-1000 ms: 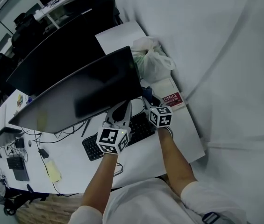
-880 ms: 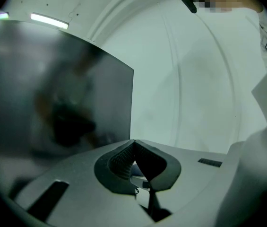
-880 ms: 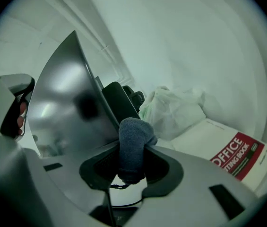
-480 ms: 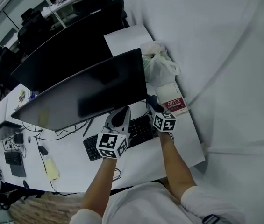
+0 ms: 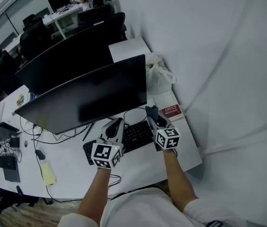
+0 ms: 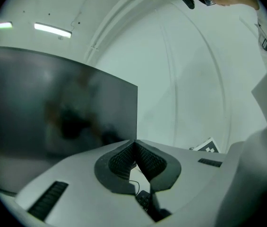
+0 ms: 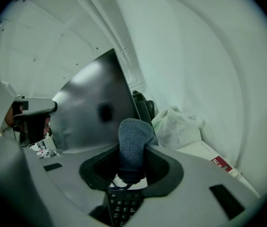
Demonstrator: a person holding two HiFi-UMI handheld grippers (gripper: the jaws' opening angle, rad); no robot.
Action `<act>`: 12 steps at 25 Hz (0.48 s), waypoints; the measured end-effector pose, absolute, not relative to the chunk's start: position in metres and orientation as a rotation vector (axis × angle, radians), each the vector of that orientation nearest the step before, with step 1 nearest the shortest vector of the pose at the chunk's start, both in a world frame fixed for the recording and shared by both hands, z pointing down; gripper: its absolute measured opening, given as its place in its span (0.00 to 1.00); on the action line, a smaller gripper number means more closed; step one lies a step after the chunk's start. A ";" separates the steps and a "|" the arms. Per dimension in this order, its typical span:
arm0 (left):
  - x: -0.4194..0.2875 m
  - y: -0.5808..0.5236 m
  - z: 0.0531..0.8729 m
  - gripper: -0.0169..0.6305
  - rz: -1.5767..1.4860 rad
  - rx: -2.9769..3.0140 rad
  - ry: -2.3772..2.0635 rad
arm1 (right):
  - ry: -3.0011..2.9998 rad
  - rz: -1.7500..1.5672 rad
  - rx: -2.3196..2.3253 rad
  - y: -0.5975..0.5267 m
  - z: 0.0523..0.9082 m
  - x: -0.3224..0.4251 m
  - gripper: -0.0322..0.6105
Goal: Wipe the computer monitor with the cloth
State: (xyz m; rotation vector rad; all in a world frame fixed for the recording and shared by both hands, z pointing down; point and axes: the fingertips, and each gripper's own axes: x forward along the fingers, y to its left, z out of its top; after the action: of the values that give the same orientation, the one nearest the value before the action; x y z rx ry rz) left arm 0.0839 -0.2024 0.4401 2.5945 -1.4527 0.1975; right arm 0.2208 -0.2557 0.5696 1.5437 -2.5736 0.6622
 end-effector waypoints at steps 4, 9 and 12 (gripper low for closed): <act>0.064 -0.176 0.429 0.03 0.161 2.606 -1.462 | -2.633 0.528 1.458 -0.214 0.534 0.195 0.26; 0.030 -0.140 0.416 0.03 0.097 2.581 -1.500 | -2.689 0.412 1.372 -0.163 0.490 0.156 0.26; 0.007 -0.120 0.405 0.03 0.051 2.568 -1.540 | -2.737 0.357 1.346 -0.142 0.460 0.133 0.26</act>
State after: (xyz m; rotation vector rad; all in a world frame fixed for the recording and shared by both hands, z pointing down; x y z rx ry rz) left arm 0.0070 -0.1196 0.4053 2.5676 -1.5396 0.0515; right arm 0.1330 -0.1420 0.4603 1.3461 -2.7372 0.3571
